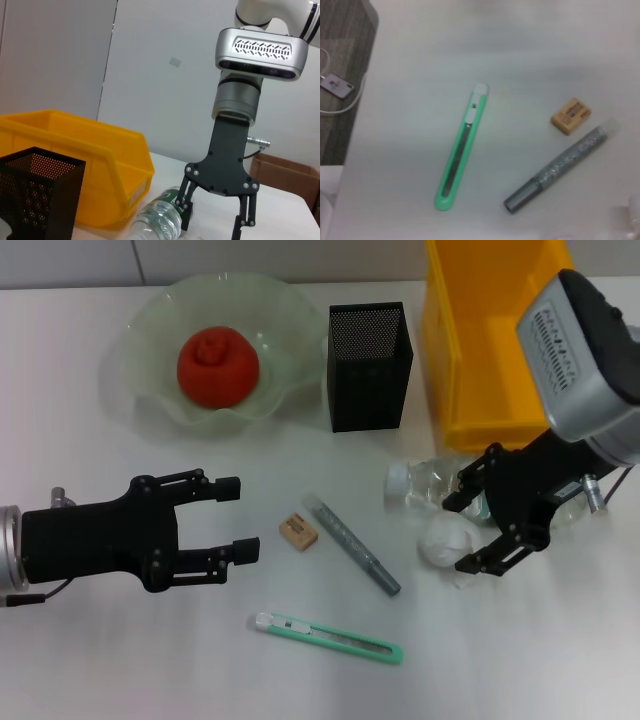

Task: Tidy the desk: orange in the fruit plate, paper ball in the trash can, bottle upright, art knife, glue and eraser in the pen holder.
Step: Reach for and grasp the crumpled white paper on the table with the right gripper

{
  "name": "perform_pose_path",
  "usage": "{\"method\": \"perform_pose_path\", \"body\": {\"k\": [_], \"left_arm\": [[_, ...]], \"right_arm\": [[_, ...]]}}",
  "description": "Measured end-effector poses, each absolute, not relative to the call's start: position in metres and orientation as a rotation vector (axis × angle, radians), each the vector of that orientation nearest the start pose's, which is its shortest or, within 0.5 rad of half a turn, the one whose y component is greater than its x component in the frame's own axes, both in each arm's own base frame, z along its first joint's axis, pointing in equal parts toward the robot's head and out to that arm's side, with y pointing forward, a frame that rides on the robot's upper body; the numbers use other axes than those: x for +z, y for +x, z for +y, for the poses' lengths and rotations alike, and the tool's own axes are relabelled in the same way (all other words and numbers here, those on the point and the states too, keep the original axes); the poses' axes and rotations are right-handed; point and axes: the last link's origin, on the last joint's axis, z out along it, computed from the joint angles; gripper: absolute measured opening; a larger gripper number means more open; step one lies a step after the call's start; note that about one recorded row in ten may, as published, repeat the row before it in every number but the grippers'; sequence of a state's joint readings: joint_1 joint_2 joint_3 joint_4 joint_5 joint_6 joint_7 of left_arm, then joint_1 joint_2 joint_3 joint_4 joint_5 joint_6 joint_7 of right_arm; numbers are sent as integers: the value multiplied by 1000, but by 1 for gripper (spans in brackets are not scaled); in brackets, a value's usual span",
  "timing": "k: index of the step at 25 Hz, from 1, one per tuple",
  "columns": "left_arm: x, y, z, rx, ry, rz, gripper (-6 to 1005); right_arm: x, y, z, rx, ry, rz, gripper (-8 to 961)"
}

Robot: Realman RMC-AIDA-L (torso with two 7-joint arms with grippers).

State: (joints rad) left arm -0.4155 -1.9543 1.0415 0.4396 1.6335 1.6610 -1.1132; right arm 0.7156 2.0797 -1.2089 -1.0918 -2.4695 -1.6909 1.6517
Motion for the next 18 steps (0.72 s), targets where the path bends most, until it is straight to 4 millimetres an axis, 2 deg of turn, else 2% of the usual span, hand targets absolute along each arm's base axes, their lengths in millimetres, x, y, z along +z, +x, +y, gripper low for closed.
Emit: {"method": "perform_pose_path", "body": {"k": [11,18], "left_arm": [[-3,-289,275,-874,-2823,-477,785],[-3,-290,274,-874,-2823,-476,785]], "right_arm": [[-32,181,349,-507,-3136,-132,689],[-37,180,348,-530,-3132,-158,686]]}}
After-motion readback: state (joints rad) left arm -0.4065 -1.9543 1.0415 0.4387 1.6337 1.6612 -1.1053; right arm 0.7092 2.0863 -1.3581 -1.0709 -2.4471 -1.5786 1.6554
